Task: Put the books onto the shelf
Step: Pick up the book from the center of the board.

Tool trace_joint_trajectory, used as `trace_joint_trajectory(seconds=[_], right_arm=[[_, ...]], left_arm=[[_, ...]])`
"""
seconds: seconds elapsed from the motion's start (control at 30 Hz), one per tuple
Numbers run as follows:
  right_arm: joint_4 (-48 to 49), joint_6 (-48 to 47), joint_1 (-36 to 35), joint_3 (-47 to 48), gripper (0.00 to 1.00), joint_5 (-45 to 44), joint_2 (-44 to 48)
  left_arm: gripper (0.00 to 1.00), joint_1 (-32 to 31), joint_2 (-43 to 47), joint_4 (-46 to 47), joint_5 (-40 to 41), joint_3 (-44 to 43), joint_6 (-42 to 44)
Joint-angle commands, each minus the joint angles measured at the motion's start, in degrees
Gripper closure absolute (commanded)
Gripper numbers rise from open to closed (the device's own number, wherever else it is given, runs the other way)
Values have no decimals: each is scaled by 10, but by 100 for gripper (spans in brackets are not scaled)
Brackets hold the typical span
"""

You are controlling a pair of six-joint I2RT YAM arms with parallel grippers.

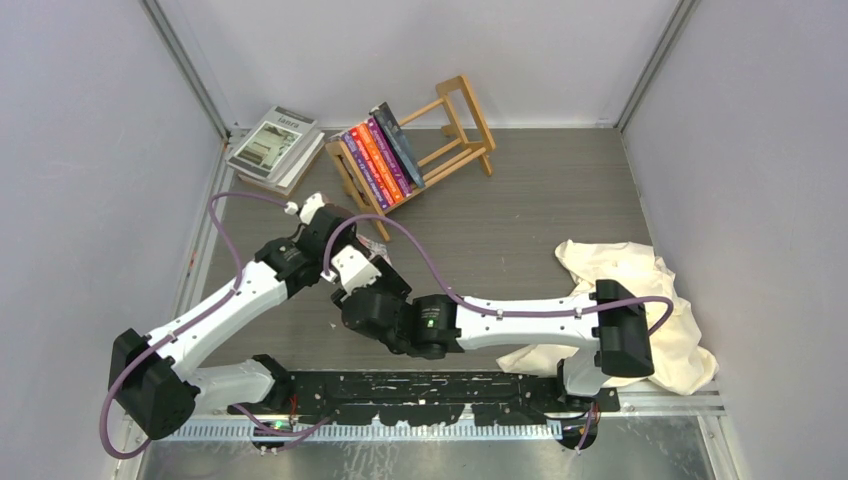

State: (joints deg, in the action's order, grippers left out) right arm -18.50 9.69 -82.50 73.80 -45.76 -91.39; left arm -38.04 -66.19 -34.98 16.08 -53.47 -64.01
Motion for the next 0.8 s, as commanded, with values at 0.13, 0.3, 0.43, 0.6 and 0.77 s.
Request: trace_joint_trajectory(seconds=[0.13, 0.3, 0.43, 0.6, 0.77], right_arm=[[-20, 19, 19, 37, 35, -13, -16], [-27, 26, 25, 43, 36, -6, -29], [-39, 34, 33, 49, 41, -1, -36], [-53, 45, 44, 57, 69, 0, -44], [-56, 50, 49, 58, 99, 2, -43]], left_arm=[[100, -4, 13, 8, 18, -53, 11], [100, -4, 14, 3, 21, -66, 18], [100, -4, 19, 2, 25, -68, 20], [100, -4, 21, 1, 27, -74, 24], [100, -4, 22, 3, 28, -76, 24]])
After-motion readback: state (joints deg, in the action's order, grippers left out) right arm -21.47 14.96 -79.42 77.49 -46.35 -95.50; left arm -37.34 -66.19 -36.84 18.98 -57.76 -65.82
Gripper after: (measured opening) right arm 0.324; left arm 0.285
